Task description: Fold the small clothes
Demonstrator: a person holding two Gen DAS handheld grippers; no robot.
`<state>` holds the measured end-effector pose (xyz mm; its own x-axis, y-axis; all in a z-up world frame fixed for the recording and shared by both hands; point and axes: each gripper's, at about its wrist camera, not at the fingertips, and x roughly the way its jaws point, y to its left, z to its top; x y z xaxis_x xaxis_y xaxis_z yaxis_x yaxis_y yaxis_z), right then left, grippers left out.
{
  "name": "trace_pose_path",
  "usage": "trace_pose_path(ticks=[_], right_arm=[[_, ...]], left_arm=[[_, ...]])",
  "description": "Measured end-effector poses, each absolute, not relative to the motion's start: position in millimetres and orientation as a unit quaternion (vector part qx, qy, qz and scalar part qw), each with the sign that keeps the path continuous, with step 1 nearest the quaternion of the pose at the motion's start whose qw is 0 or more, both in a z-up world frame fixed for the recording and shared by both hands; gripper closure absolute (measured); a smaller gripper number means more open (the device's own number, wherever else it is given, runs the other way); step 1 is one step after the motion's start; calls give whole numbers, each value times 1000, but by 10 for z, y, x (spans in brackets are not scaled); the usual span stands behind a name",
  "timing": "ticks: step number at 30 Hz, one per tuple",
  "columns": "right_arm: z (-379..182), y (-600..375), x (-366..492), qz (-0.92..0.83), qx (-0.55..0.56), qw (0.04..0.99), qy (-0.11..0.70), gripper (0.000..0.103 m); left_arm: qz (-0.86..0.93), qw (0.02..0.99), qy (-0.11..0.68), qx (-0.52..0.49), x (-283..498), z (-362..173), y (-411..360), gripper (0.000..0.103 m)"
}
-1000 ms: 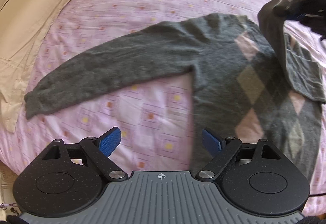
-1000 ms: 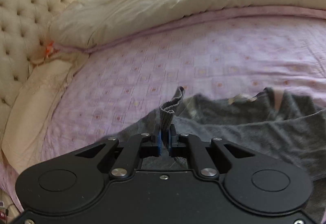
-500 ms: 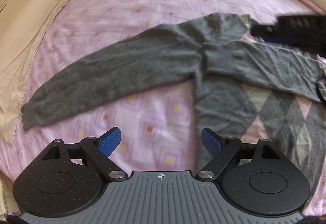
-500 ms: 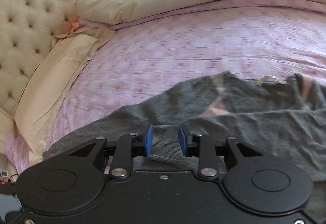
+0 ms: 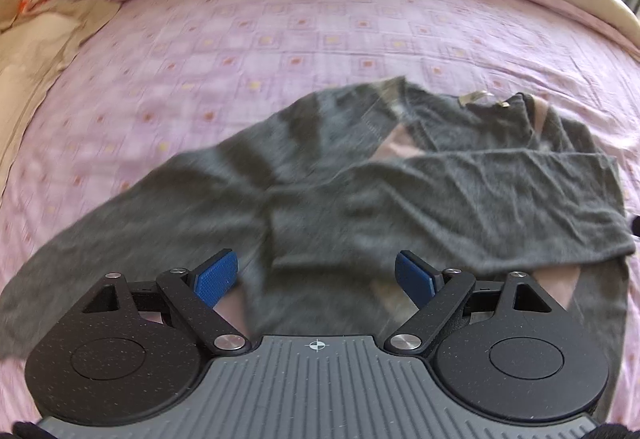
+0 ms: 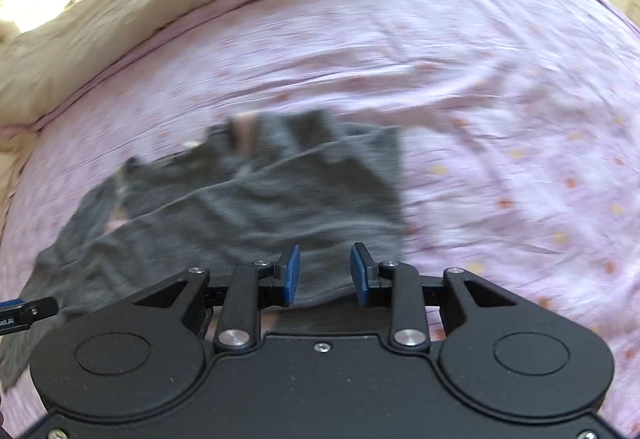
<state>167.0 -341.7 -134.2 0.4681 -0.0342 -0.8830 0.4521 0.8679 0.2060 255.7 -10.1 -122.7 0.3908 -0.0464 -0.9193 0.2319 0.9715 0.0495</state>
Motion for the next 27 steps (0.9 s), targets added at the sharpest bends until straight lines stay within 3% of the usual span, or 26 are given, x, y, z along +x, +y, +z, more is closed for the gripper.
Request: trace_pose_path(ticks=[2,5,11,15,27], right_arm=[[-1397,-3644,1647,-165,216,825,495,61],[-1455,-3831,1722,-182,221,823,491,48],[-1535,-4013,2024,-186,218,825,487,48],[-1643,-4069,2319,-184,212,825,490,48],[-1984,-4116,2742,-181,212,807,521,47]], left_arm=[[-78,831,541,97,2619,-1310,-176,17],[-64,830,542,114,2704,-1471,-218,17],[-33,799,590,114,2821,-1843,-105,14],[-17,801,593,72,2820,-1898,49,0],[-25,802,594,55,2802,-1923,127,0]])
